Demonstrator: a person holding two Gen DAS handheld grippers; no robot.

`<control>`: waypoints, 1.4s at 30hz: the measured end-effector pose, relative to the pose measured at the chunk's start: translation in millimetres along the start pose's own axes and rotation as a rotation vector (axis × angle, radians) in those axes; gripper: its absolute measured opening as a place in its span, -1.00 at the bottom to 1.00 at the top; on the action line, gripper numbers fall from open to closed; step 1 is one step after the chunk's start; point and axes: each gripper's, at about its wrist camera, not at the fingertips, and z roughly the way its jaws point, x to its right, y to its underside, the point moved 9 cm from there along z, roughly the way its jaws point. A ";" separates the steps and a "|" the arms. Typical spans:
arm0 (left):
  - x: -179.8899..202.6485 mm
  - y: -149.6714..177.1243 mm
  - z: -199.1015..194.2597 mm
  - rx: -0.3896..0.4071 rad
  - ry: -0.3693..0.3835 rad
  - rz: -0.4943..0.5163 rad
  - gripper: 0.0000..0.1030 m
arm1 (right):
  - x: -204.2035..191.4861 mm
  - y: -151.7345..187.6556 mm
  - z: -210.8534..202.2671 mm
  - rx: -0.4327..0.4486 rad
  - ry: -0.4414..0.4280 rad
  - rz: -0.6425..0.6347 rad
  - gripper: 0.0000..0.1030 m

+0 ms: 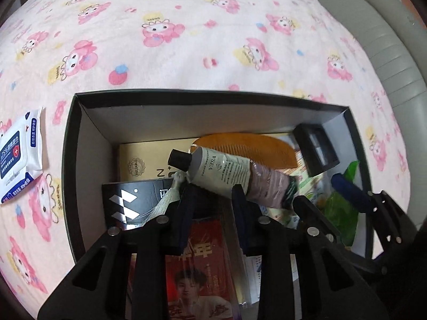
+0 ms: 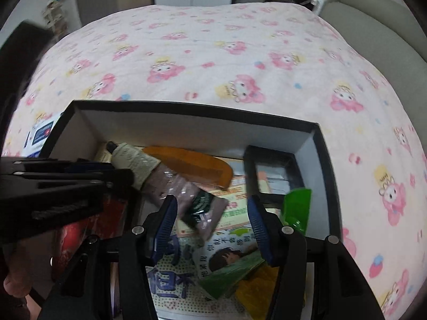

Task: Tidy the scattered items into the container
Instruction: 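Lower the tube into the box, open the left gripper and withdraw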

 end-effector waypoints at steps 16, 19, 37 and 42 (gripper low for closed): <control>36.1 0.0 23.5 -0.089 0.102 0.011 -0.33 | 36.6 1.0 -16.9 0.030 0.020 0.159 -0.01; 36.1 -9.4 15.3 -0.038 0.118 -0.012 -0.37 | 35.0 -2.0 -10.3 0.032 0.046 0.133 0.00; 42.2 60.8 -85.8 0.064 0.190 0.100 -0.35 | -7.8 23.3 -67.6 0.122 0.029 0.126 -0.01; 37.9 89.7 -119.7 0.117 0.162 0.124 -0.35 | -28.0 43.0 -101.0 0.170 0.007 0.152 -0.01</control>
